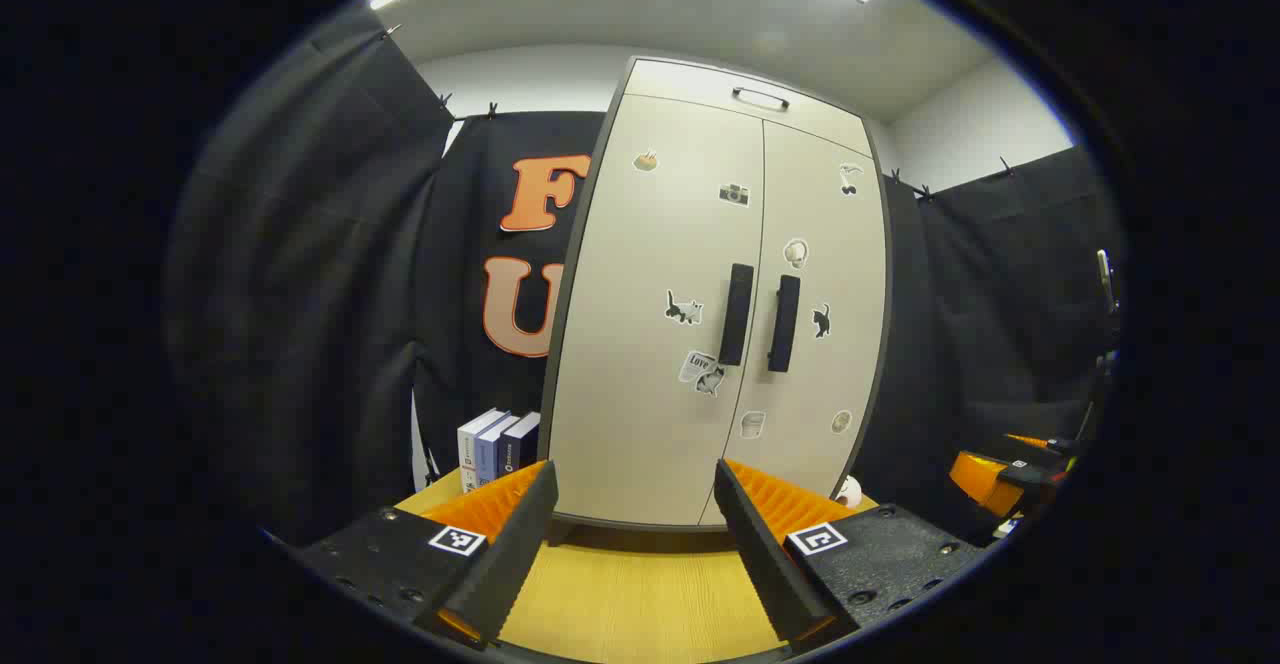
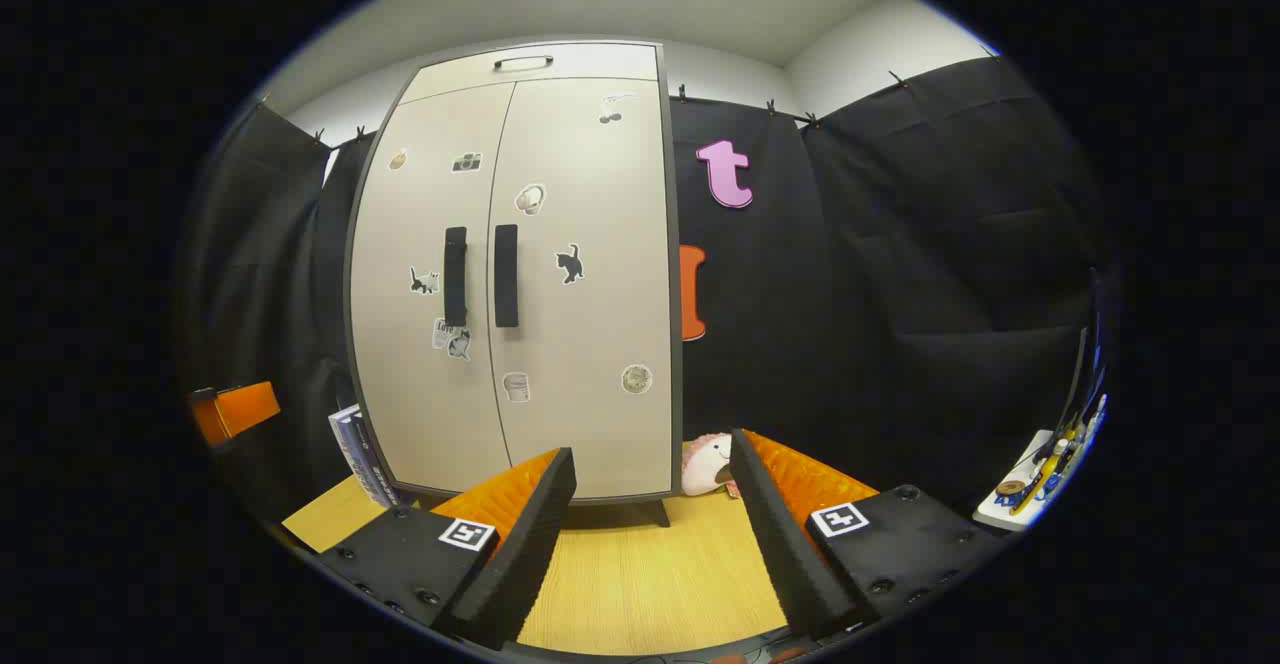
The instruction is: Open the right door of the double-door shoe cabinet with the right hand, and open the left door with the left hand.
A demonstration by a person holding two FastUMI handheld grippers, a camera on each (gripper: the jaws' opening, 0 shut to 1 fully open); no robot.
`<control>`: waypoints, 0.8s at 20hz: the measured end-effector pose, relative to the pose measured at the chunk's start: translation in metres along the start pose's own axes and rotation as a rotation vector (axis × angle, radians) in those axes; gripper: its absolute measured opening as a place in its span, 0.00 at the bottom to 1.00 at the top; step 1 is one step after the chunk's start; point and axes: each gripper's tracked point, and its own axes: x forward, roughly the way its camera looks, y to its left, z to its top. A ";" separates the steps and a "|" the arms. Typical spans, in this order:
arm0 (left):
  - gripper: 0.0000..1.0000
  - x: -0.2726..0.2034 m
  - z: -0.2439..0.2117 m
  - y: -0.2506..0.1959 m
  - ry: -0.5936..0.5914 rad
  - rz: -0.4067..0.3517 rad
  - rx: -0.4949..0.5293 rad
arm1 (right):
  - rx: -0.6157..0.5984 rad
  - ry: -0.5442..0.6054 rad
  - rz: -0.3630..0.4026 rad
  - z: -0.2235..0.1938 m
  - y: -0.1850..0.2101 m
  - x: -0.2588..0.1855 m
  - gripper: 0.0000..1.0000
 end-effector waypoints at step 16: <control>0.94 0.022 0.007 0.012 0.031 -0.043 0.017 | 0.058 0.032 -0.034 0.005 0.015 0.007 0.99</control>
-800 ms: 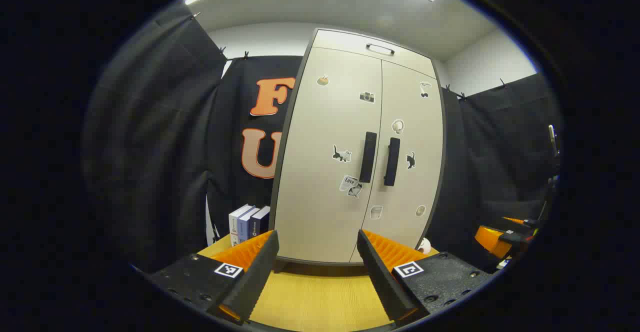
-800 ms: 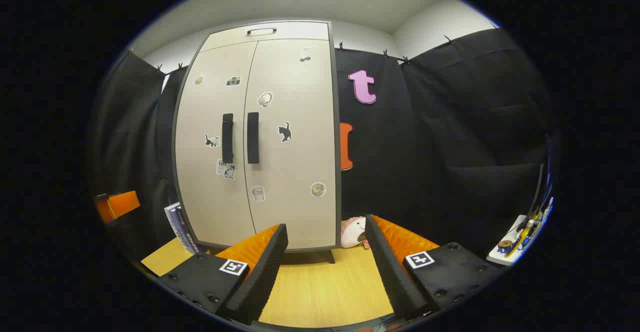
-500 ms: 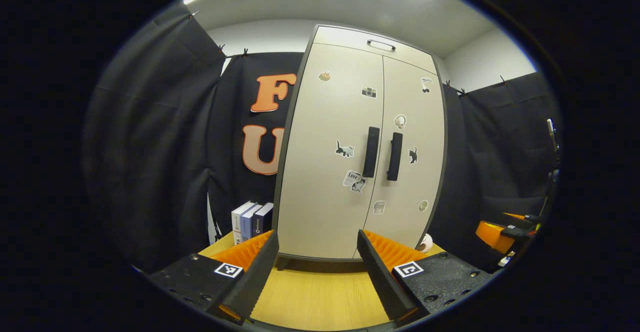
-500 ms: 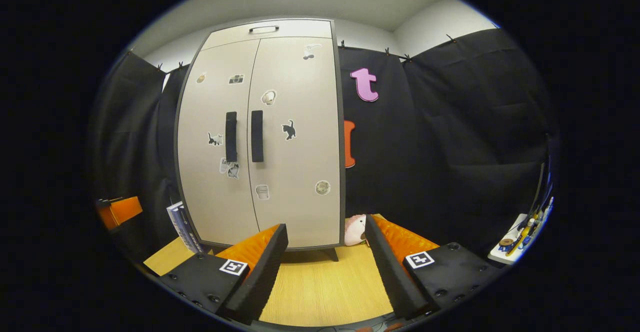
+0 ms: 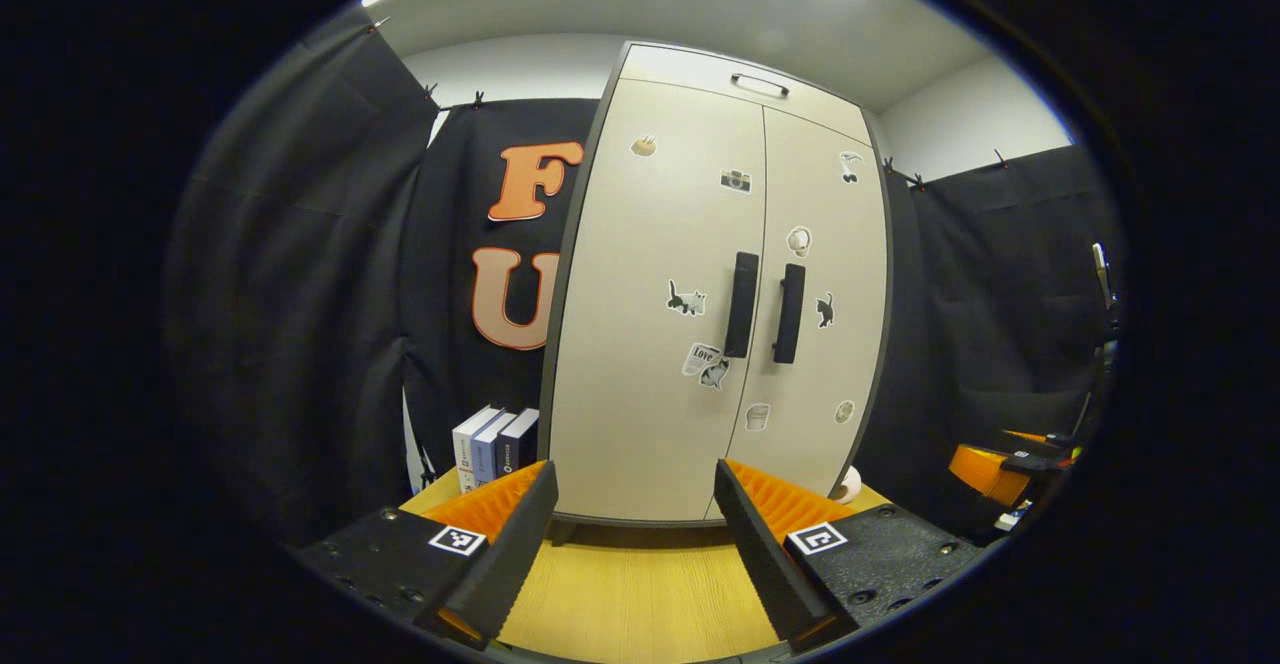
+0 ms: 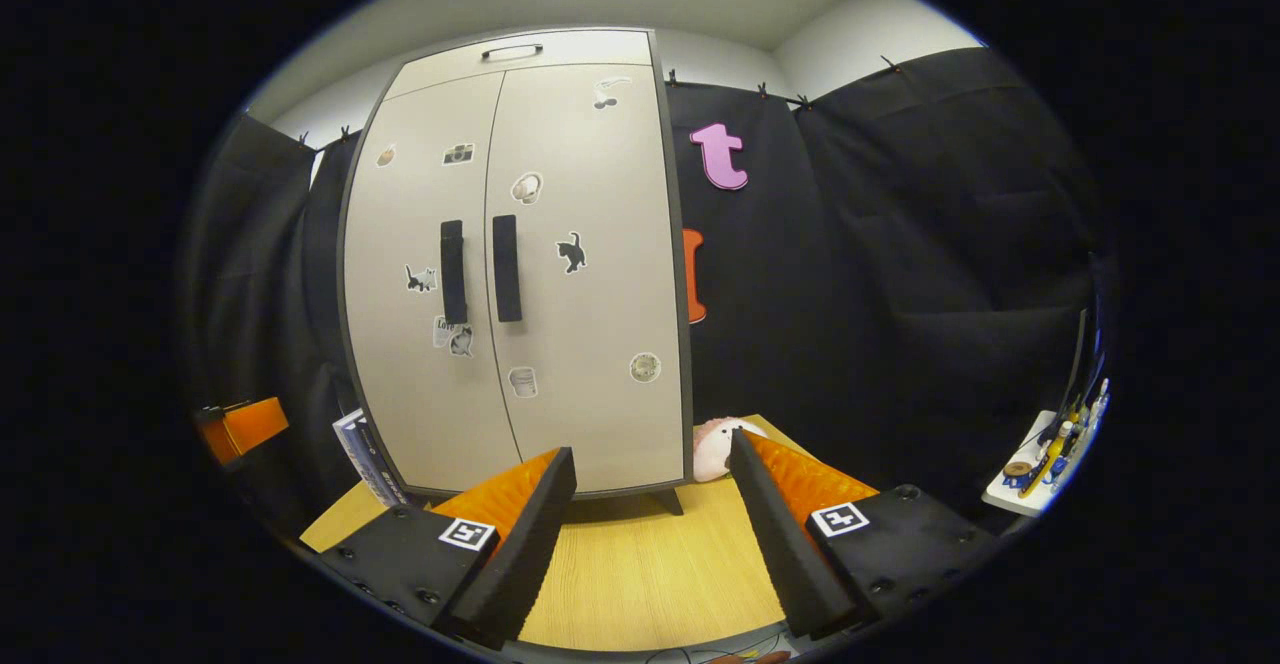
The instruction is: Open the right door of the double-door shoe cabinet with the right hand, and open the left door with the left hand.
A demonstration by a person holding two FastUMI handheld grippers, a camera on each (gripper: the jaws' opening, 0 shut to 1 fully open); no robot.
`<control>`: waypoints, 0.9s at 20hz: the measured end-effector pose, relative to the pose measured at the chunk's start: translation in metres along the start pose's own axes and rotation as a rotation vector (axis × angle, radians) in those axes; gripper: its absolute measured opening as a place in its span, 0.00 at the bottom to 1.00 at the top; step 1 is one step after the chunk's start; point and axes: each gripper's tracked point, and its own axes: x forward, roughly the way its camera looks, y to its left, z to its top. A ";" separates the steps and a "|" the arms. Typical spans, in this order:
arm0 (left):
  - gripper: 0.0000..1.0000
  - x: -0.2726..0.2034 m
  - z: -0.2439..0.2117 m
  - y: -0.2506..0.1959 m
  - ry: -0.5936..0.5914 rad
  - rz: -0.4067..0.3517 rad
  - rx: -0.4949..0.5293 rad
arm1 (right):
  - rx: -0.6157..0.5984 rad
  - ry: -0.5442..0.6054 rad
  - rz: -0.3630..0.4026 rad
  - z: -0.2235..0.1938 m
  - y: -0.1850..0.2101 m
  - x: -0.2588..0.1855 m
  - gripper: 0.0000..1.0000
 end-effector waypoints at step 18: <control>0.95 0.026 0.001 -0.010 0.004 -0.016 -0.033 | -0.037 -0.033 0.089 0.089 0.057 0.081 0.99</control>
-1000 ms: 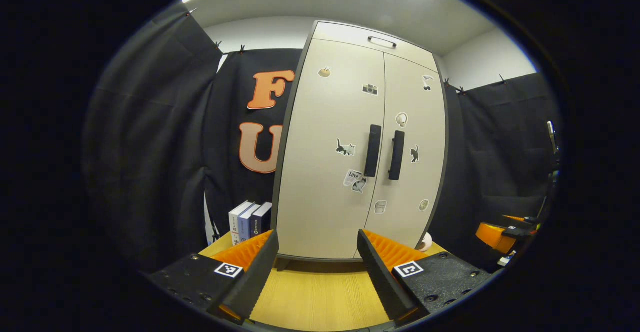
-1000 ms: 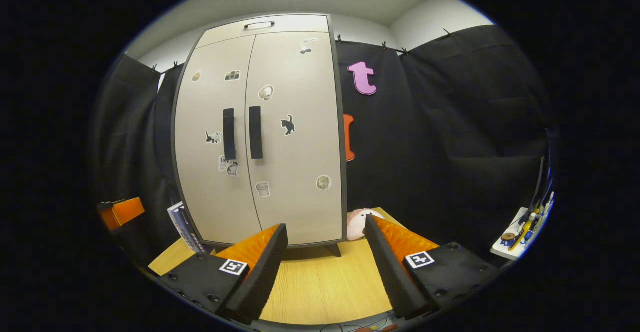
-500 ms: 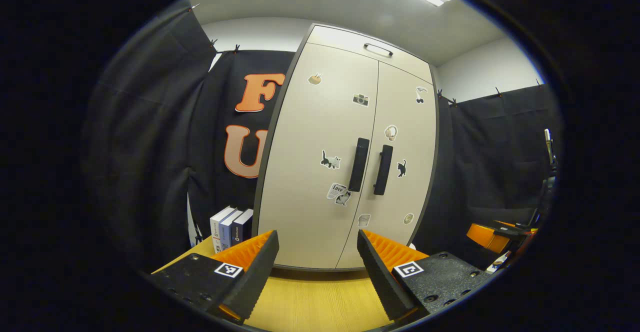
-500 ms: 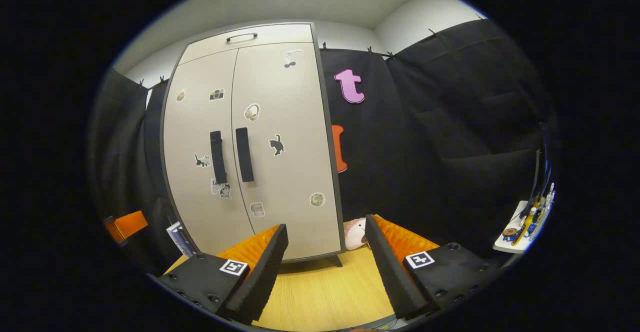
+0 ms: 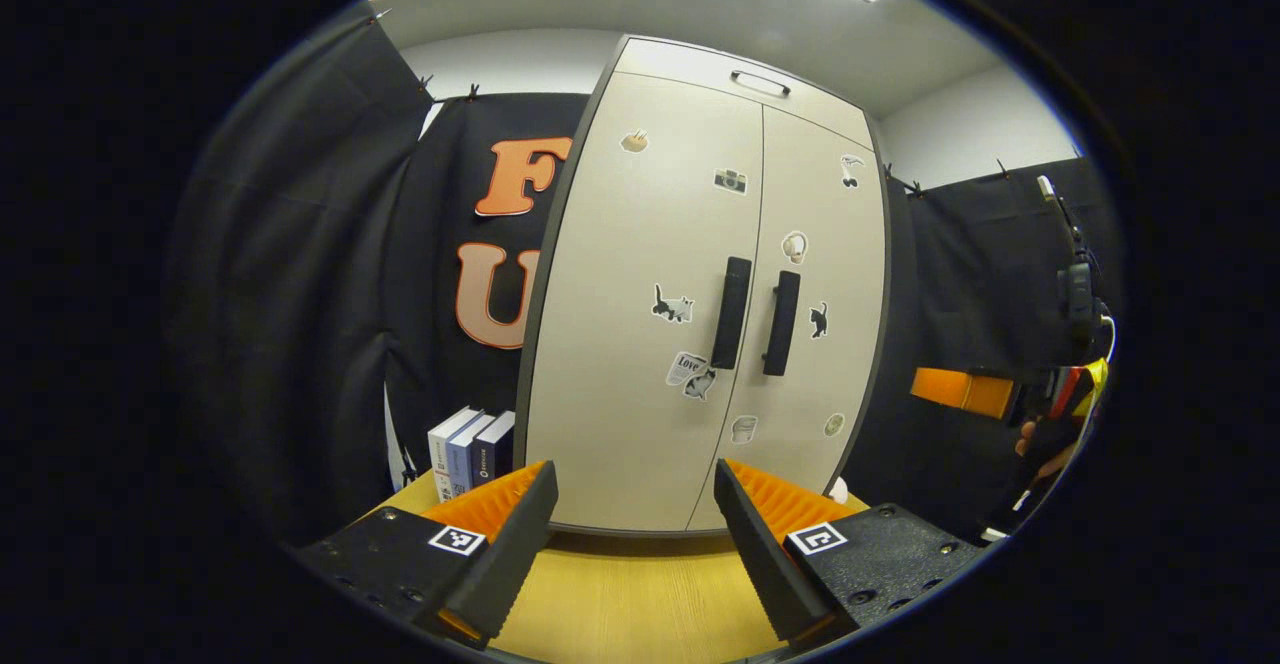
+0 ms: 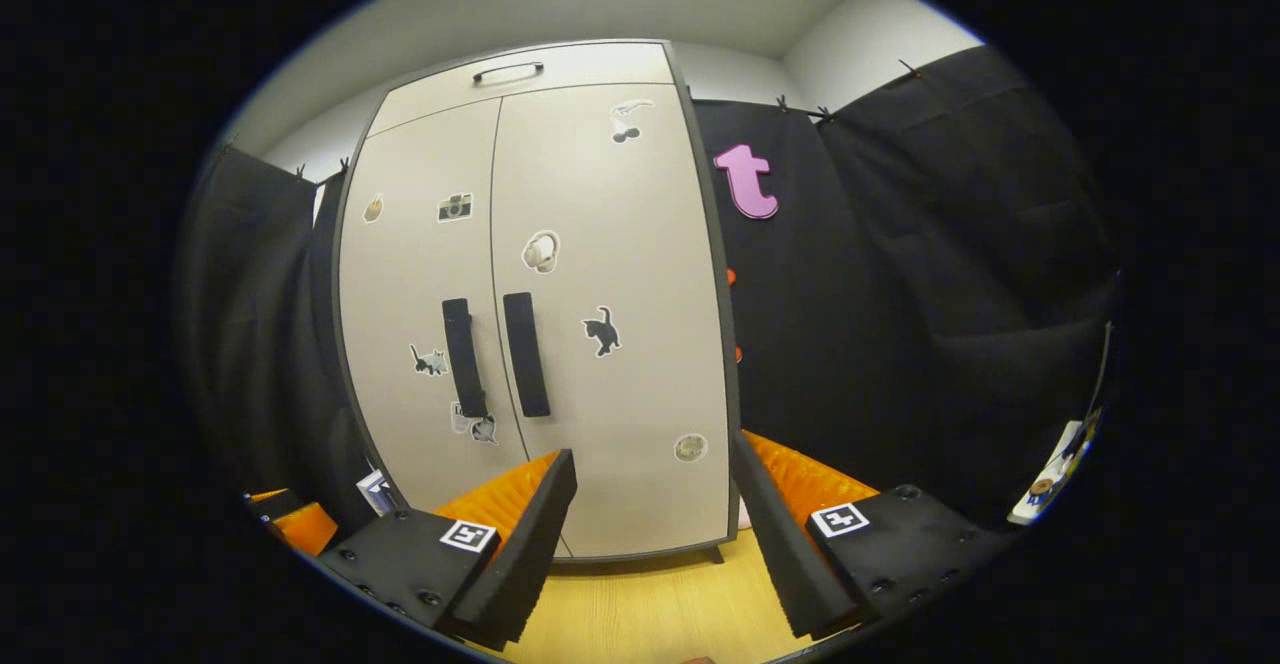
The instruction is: Open the right door of the double-door shoe cabinet with the right hand, and open the left door with the left hand.
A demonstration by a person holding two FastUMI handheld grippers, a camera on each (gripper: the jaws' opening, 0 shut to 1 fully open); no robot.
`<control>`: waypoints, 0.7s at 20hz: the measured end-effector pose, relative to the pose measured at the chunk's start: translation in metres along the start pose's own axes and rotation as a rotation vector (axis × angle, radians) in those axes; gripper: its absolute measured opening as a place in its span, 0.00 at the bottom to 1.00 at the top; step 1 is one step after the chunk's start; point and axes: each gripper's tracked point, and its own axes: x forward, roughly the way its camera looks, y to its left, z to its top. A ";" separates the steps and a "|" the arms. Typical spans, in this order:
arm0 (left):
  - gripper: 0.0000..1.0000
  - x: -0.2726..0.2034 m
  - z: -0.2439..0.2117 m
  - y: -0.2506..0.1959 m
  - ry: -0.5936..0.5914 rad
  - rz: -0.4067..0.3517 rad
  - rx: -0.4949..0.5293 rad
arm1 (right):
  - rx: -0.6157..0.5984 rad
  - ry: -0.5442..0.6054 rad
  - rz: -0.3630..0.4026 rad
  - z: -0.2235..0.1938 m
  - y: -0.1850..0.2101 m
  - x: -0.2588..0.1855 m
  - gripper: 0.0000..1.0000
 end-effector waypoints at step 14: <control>0.95 0.022 -0.023 0.038 0.051 0.087 -0.013 | -0.082 0.028 0.097 0.031 0.092 0.125 0.89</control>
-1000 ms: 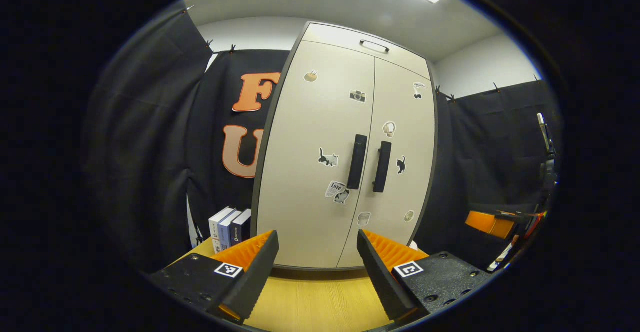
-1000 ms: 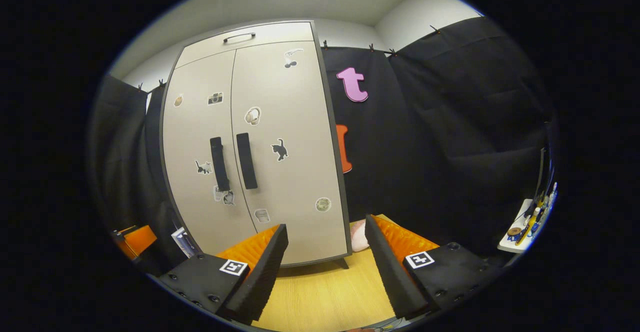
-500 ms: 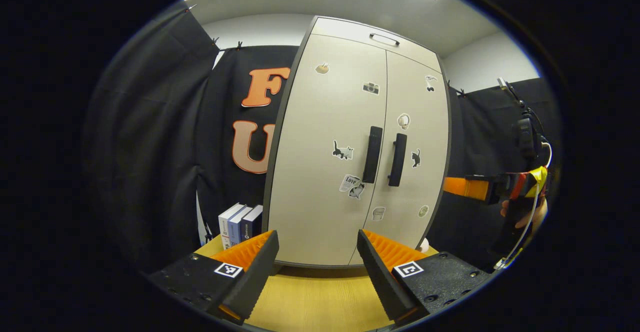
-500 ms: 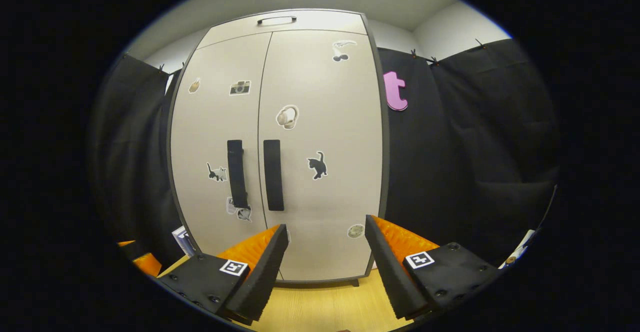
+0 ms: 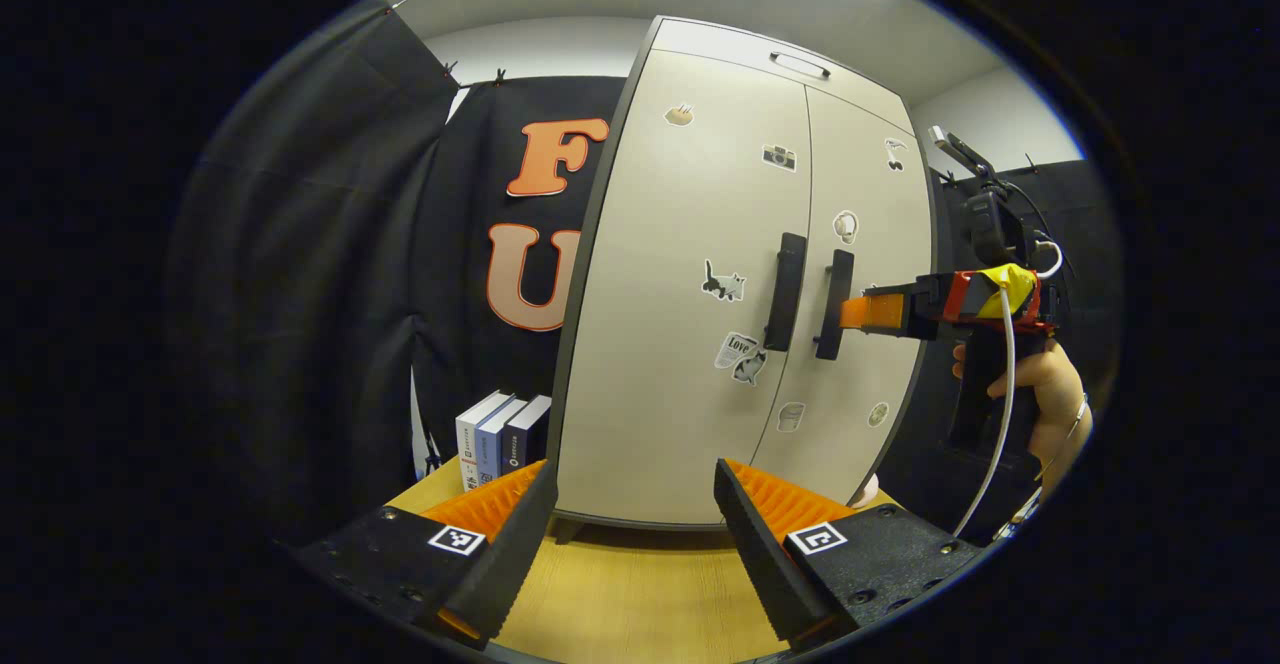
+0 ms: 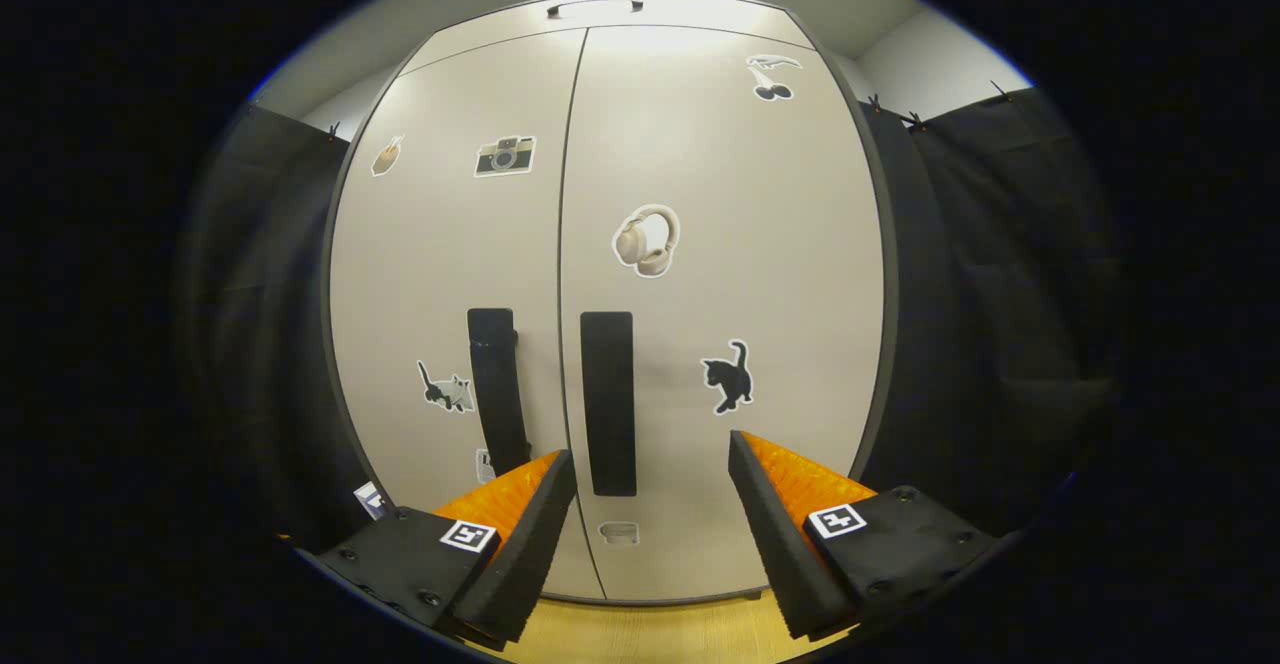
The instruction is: Open the right door of the double-door shoe cabinet with the right hand, and open the left door with the left hand.
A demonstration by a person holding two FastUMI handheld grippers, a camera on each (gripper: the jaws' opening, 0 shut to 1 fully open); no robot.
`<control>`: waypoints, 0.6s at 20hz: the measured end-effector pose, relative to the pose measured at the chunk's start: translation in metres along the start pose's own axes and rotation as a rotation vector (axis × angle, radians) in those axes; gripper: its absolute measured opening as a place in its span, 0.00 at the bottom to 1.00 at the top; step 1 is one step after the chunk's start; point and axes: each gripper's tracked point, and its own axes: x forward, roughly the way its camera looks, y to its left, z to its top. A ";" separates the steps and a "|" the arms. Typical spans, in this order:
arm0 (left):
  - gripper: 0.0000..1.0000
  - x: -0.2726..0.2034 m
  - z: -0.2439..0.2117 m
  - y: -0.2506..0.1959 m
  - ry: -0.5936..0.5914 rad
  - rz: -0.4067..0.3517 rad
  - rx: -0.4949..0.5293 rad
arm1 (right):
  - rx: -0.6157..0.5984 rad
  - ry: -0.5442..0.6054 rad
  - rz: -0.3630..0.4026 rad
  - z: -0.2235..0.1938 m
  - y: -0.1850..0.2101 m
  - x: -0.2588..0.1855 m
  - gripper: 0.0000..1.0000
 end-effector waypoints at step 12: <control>0.95 0.000 -0.008 0.033 0.018 0.077 0.012 | 0.032 0.053 -0.009 -0.011 0.017 0.053 0.51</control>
